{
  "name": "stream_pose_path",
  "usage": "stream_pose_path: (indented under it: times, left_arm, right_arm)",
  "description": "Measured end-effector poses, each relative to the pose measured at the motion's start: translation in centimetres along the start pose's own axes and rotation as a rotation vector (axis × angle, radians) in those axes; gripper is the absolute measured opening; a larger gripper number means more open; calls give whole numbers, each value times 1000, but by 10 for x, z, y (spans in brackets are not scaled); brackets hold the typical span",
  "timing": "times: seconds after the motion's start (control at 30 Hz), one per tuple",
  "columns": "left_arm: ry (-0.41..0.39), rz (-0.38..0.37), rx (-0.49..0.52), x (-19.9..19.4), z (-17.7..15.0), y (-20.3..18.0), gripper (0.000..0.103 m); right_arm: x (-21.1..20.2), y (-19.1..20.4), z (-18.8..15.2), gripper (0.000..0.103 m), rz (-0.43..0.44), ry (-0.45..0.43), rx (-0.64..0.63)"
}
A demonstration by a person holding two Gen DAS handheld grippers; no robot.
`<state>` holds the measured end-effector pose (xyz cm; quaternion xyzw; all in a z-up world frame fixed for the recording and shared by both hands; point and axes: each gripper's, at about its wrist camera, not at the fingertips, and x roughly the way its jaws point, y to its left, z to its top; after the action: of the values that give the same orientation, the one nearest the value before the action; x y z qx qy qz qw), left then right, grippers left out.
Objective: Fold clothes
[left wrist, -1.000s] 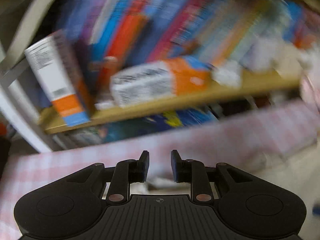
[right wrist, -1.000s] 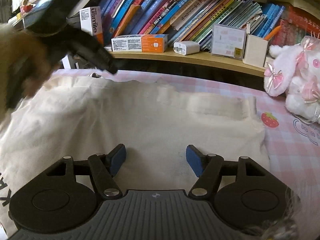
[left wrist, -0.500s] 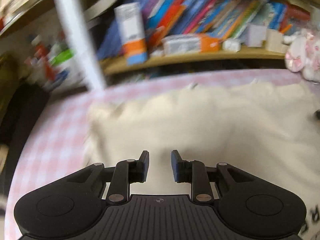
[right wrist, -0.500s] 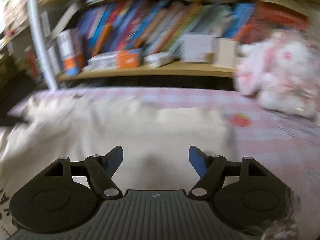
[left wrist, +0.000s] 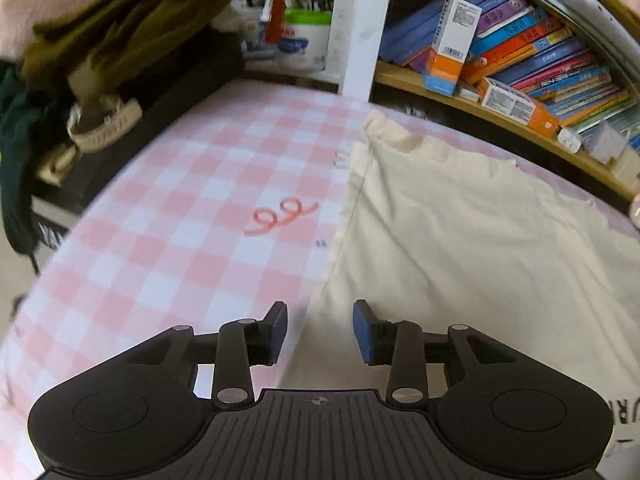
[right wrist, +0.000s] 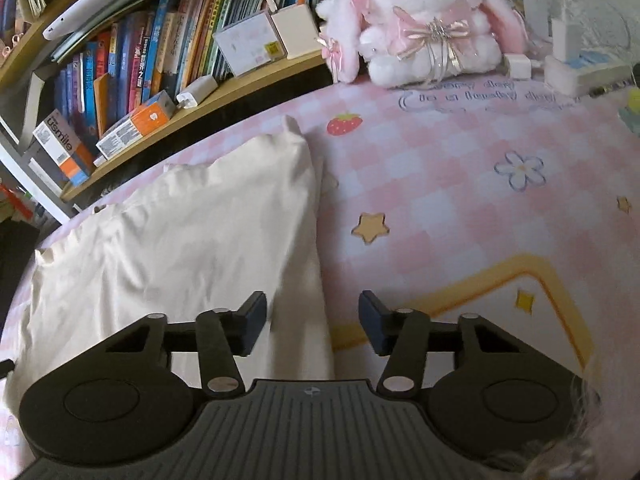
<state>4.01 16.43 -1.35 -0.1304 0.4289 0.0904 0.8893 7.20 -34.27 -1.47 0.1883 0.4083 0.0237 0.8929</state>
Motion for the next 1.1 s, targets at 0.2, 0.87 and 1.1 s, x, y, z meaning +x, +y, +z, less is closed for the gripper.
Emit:
stream_pose_path:
  times: [0.2, 0.87, 1.1]
  left_arm:
    - [11, -89, -37, 1, 1, 1, 5]
    - [-95, -83, 218, 1, 71, 8, 40]
    - [-117, -121, 262, 63, 114, -9, 50]
  right_arm:
    - [-2, 16, -7, 9, -22, 38, -89]
    - [-39, 16, -33, 47, -161, -2, -135]
    - [-57, 30, -72, 78, -338, -3, -141]
